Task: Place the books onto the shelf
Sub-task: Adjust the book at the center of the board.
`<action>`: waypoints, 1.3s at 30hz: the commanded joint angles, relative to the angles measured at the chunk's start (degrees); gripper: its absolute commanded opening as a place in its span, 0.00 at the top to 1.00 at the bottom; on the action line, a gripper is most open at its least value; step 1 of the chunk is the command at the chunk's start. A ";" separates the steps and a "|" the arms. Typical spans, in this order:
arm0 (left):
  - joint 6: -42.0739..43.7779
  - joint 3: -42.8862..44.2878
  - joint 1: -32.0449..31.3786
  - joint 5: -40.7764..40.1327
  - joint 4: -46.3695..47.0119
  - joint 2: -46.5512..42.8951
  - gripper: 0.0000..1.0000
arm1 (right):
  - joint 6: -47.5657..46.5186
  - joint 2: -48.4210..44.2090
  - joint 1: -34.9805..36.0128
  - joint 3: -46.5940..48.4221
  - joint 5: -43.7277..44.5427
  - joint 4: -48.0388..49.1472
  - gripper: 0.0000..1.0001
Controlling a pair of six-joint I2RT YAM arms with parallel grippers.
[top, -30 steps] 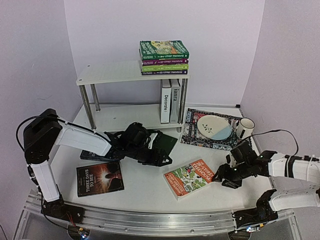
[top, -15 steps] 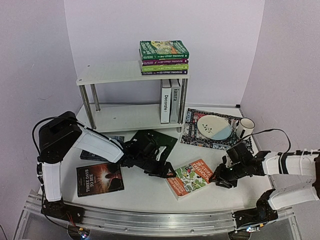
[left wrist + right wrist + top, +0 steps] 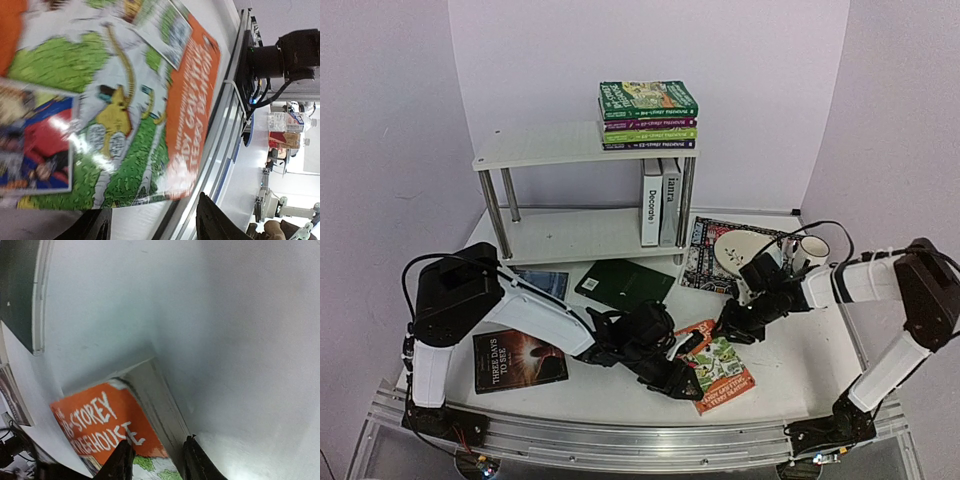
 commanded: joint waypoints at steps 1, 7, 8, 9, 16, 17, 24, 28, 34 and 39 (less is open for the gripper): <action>-0.19 4.72 -0.75 0.14 2.13 2.53 0.42 | -4.48 8.72 5.18 10.90 -9.30 1.71 0.63; -0.36 2.18 -0.78 -8.20 2.13 -2.50 0.39 | -5.37 10.36 7.38 15.80 -5.63 0.00 0.61; -0.42 0.89 -0.78 -9.42 2.13 -4.21 0.39 | -6.13 9.27 7.35 15.56 -3.07 -1.22 0.58; -0.46 -0.26 -0.78 -10.63 2.13 -5.67 0.39 | -6.98 8.19 7.35 15.23 -1.28 -2.55 0.57; -1.67 -8.55 -0.50 -16.04 1.85 -17.03 0.37 | -9.53 -1.49 7.35 9.24 7.98 -10.11 0.50; -2.16 -9.55 -0.19 -16.51 1.69 -18.45 0.37 | -9.57 -3.03 7.35 7.88 8.81 -10.57 0.49; -8.05 -16.34 5.99 -17.09 1.43 -23.41 0.33 | -8.20 -10.61 7.35 1.35 8.91 -13.07 0.45; -8.46 -16.80 8.14 -16.83 -0.32 -23.93 0.31 | -6.20 -12.51 7.38 -1.93 6.73 -13.23 0.45; -9.61 -14.84 8.51 -15.92 -3.33 -20.83 0.32 | -2.64 -13.91 7.44 -8.23 3.24 -9.38 0.46; -10.64 -13.92 8.51 -14.81 -3.40 -17.80 0.33 | -0.72 -14.15 7.44 -11.26 1.90 -6.49 0.52</action>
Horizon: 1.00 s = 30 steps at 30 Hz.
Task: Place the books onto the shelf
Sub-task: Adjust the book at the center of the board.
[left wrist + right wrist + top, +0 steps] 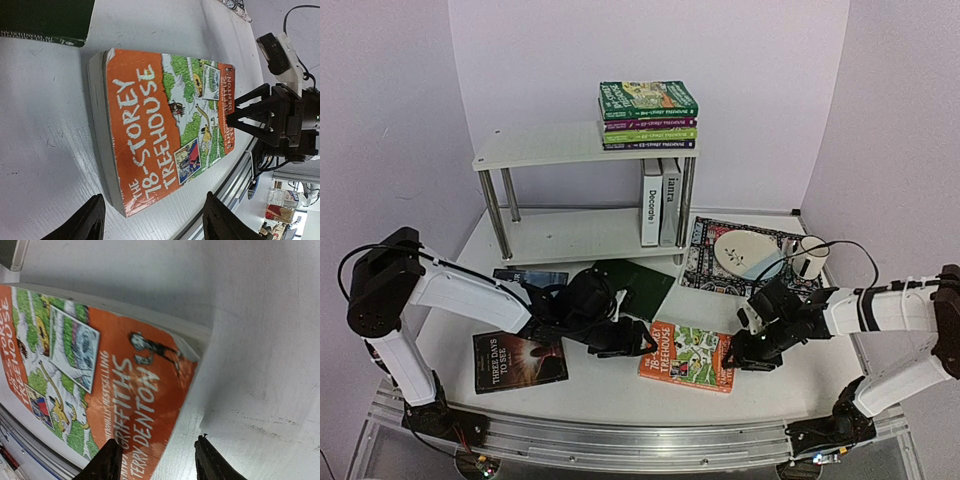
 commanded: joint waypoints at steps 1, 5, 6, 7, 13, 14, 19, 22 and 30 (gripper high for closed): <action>-1.52 2.87 -0.15 1.56 -0.76 3.34 0.34 | 2.69 -1.50 0.19 -1.99 -1.81 0.86 0.53; -1.71 4.26 -0.17 2.42 -0.73 5.88 0.36 | 3.28 -1.78 0.19 -3.47 -1.76 3.20 0.57; -1.67 4.65 -0.20 2.64 -0.74 6.36 0.37 | 3.41 -1.72 0.19 -3.80 -1.76 3.68 0.58; -1.70 5.14 -0.19 2.84 -0.77 6.95 0.37 | 3.57 -1.61 0.22 -4.07 -1.92 4.28 0.58; -2.61 6.76 -0.17 6.96 2.61 9.23 0.45 | 4.11 -1.00 0.19 -5.51 -2.90 6.84 0.59; -2.98 6.69 -0.18 8.01 3.68 9.28 0.47 | 4.12 -0.92 0.19 -5.64 -2.97 7.06 0.59; -3.51 7.79 -0.16 10.69 5.31 8.27 0.65 | 4.01 -0.89 0.19 -6.17 -3.02 7.61 0.60; -3.98 7.95 -0.13 11.31 6.31 6.61 0.75 | 3.94 -1.10 0.19 -6.41 -3.00 7.63 0.60; -5.16 6.88 0.78 12.20 9.06 3.76 0.98 | 4.20 -2.80 0.19 -7.48 -1.47 7.65 0.60</action>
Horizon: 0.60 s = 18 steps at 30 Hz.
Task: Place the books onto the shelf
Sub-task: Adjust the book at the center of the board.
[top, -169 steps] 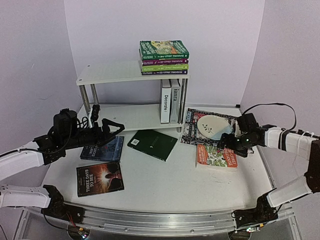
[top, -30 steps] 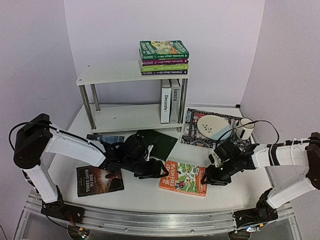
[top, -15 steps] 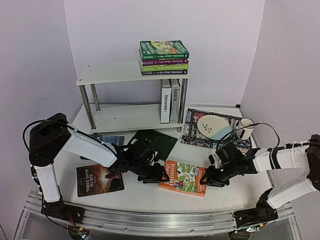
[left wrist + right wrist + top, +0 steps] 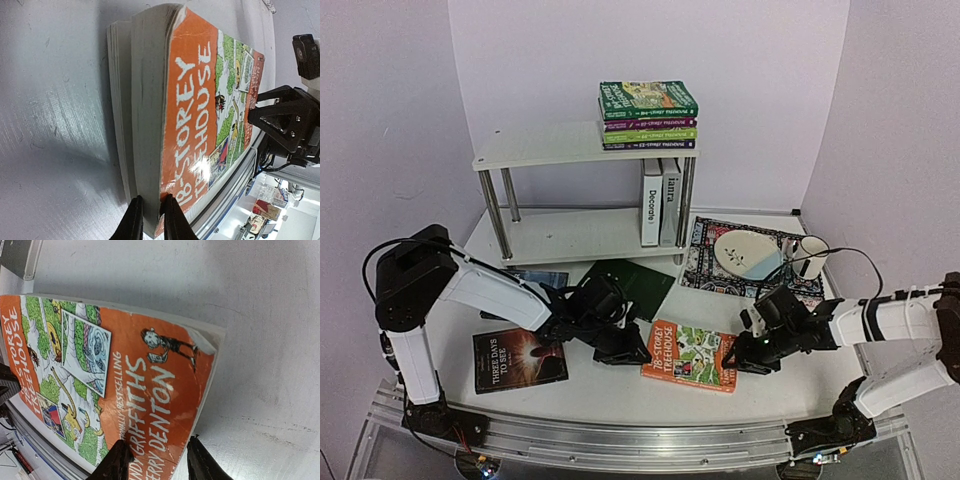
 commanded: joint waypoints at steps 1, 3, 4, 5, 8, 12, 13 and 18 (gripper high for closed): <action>-0.81 2.67 -0.35 4.80 11.05 -4.26 1.00 | 0.32 -0.40 0.47 -1.62 0.37 -1.60 0.60; -0.63 2.82 -0.14 5.35 11.40 -3.90 1.00 | -0.20 -1.14 0.47 -1.31 0.94 -2.01 0.59; -0.61 2.75 -0.02 5.50 11.42 -3.85 1.00 | -1.14 -1.91 0.47 -0.73 1.64 -3.17 0.57; -0.61 2.52 0.33 5.62 11.42 -3.94 1.00 | -2.21 -2.66 0.47 -0.02 2.94 -4.65 0.55; -0.85 1.47 1.57 5.60 11.51 -5.12 1.00 | -7.00 -6.39 0.47 2.52 6.59 -11.83 0.45; -0.90 0.14 2.80 5.38 11.51 -6.88 1.00 | -14.08 -10.62 0.47 5.51 13.54 -20.59 0.28; -0.94 -0.09 3.06 5.46 11.51 -7.13 1.00 | -15.48 -11.32 0.47 6.06 14.67 -22.45 0.27; -1.03 -0.34 3.37 5.65 11.52 -7.04 1.00 | -19.61 -14.25 2.14 7.25 15.45 -23.21 0.24</action>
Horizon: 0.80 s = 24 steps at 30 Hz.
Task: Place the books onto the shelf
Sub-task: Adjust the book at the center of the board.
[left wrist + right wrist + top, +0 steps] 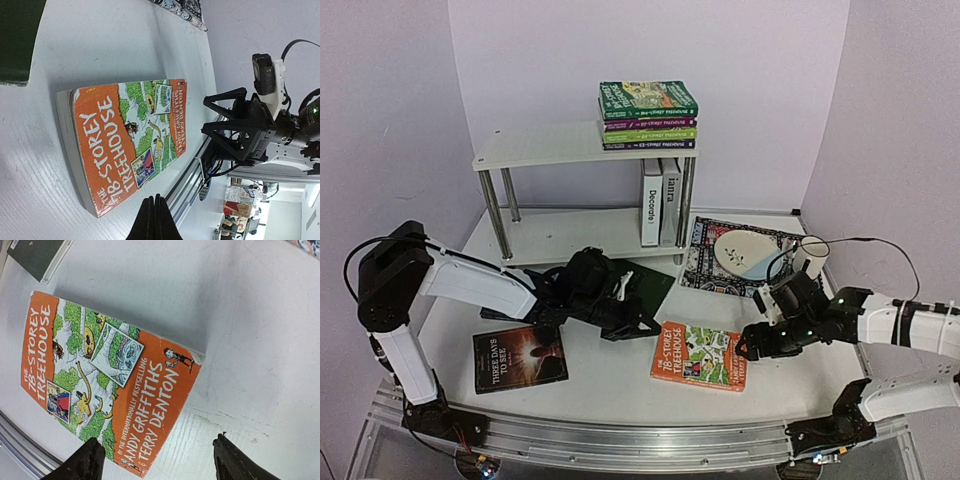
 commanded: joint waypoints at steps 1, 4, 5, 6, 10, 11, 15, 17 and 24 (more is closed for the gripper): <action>0.06 -0.33 0.37 1.11 2.47 -1.50 1.00 | -6.03 -2.59 2.77 2.15 4.11 -6.15 0.25; -0.16 -1.49 0.36 0.22 2.39 -1.20 0.94 | -6.88 -3.37 4.67 2.52 5.60 -5.80 0.25; -0.12 -1.88 0.37 0.00 2.39 -0.99 0.87 | -6.36 -3.10 4.83 2.54 5.93 -5.89 0.25; 0.18 -1.96 0.37 0.03 2.39 -0.54 0.77 | -5.39 -2.37 4.79 2.53 6.03 -6.03 0.25; 1.74 -0.80 0.37 0.07 2.36 1.55 0.57 | 1.26 1.28 4.77 1.91 5.16 -5.98 0.26; 2.19 -0.51 0.37 -0.44 2.32 1.92 0.53 | 3.54 2.12 4.76 1.44 5.44 -5.74 0.27; 4.94 1.49 0.31 -2.59 2.29 4.42 0.46 | 10.02 4.40 4.72 -1.28 6.89 -3.01 0.33; 5.65 2.60 0.28 -2.83 2.22 5.94 0.45 | 12.27 4.95 4.75 -2.37 6.24 -1.30 0.36; 5.68 4.78 -0.33 -2.24 2.14 10.14 0.45 | 16.51 7.82 4.71 -5.72 -0.12 7.47 0.51</action>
